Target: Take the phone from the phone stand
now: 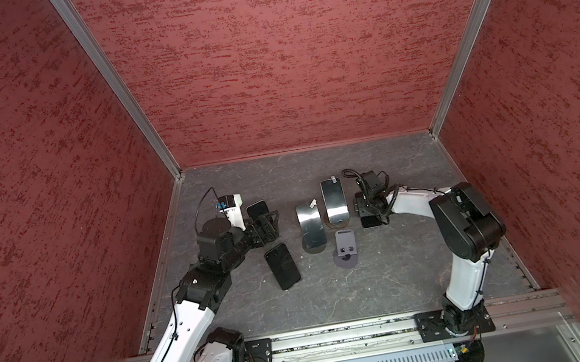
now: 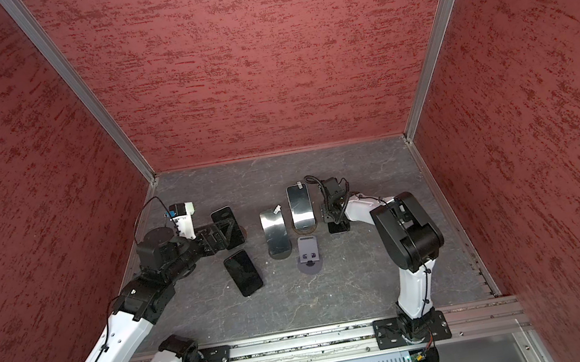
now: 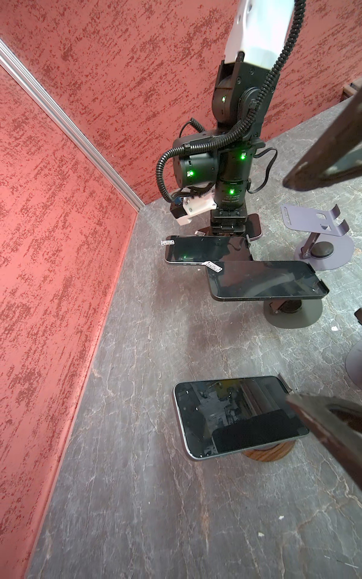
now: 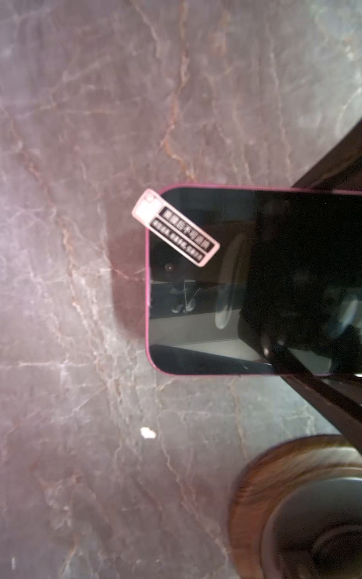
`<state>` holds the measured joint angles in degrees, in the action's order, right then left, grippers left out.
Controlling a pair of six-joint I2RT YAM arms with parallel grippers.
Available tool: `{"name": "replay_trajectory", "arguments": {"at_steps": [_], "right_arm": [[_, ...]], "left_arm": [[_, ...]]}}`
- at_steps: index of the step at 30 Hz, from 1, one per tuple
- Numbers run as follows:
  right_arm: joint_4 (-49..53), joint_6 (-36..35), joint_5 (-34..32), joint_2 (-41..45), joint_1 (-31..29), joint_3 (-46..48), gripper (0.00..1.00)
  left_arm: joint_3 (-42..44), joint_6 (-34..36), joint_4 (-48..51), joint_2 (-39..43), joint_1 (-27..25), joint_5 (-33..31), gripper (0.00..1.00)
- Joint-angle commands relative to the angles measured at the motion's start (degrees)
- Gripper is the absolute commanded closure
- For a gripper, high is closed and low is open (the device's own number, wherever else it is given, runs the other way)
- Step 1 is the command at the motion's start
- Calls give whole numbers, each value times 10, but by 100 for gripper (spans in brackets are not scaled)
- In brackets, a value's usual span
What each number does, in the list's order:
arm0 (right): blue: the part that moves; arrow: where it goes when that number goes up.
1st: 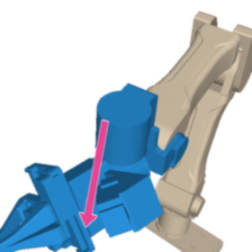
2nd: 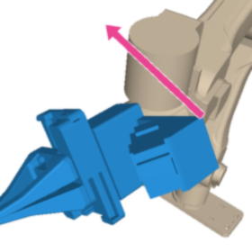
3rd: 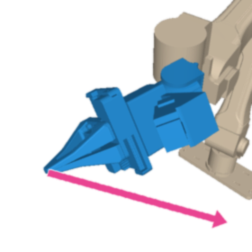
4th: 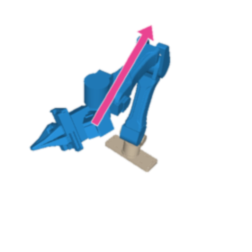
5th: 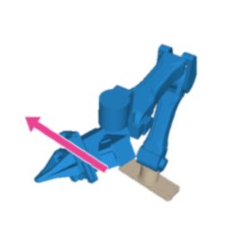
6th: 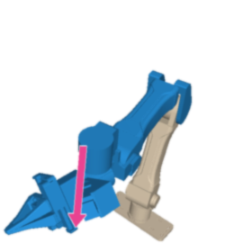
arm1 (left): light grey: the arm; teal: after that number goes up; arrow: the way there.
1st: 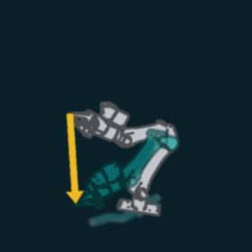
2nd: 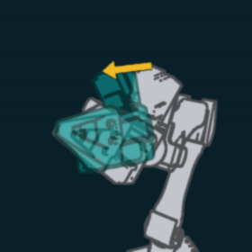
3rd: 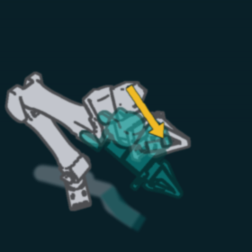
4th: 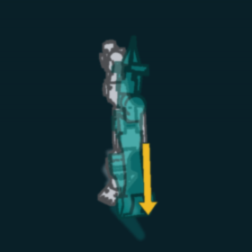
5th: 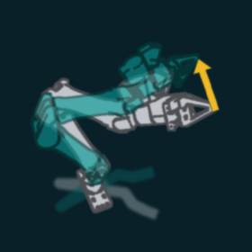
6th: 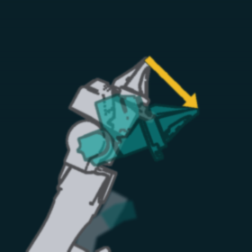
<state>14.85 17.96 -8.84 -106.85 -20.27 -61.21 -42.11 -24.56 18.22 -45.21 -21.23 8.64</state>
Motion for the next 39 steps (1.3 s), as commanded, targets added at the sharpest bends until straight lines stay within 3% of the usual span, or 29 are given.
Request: {"name": "replay_trajectory", "arguments": {"at_steps": [1, 21, 32, 39], "right_arm": [[-13, -10, 15, -17, 5, -9, 46], [-8, -9, 23, -23, 6, 0, 29], [-5, 9, 27, 13, 6, -6, 16], [14, 21, 12, 36, 7, -9, 13]], "left_arm": [[-4, 9, -10, 5, -2, -7, 0], [-1, -2, -1, 13, -2, -7, 1], [-2, -12, 21, 23, -2, -6, 0], [-2, -11, 28, 28, -2, -4, 1]]}}
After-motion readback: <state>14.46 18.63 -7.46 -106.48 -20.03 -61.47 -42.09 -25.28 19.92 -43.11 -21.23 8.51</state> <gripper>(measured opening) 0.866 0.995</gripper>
